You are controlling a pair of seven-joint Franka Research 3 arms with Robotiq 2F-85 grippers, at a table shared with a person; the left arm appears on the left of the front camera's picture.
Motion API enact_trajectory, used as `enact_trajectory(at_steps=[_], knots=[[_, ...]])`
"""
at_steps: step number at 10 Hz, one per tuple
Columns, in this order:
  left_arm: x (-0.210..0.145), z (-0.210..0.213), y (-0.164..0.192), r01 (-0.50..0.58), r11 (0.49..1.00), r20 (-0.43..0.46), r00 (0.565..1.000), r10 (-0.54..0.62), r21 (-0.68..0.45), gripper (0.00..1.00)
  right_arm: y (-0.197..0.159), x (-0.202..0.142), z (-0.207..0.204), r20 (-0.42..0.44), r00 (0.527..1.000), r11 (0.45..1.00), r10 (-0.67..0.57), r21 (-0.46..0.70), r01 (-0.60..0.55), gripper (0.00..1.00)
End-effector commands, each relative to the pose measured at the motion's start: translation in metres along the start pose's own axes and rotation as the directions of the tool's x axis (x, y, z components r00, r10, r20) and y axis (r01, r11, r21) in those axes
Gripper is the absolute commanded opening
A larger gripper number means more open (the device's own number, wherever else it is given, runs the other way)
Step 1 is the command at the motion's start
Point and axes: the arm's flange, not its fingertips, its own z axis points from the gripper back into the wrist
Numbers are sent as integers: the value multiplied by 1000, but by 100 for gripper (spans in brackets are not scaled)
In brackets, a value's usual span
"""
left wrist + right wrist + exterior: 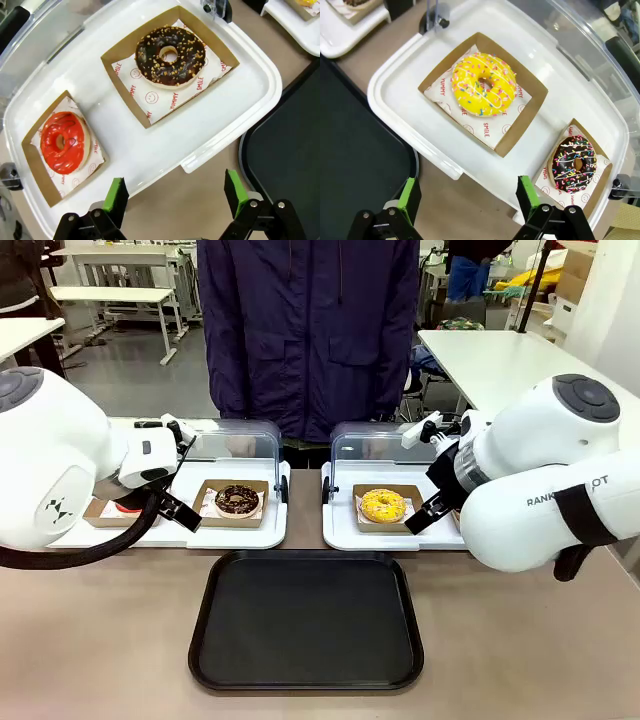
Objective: Move the third donut from the left to the tray.
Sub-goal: Pick up the Paper togo box containing the Donut indicated by the person and place it on the Handle tray.
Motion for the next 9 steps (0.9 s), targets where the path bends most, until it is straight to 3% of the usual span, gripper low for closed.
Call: enact_trajectory(at_steps=[1, 9], knots=[[0, 0, 0, 0, 1000, 0, 1000, 0, 0, 100, 0, 0, 0, 0, 1000, 1000, 0, 0, 0, 100], [0, 0, 0, 0, 1000, 0, 1000, 0, 0, 100, 0, 0, 0, 0, 1000, 1000, 0, 0, 0, 100]])
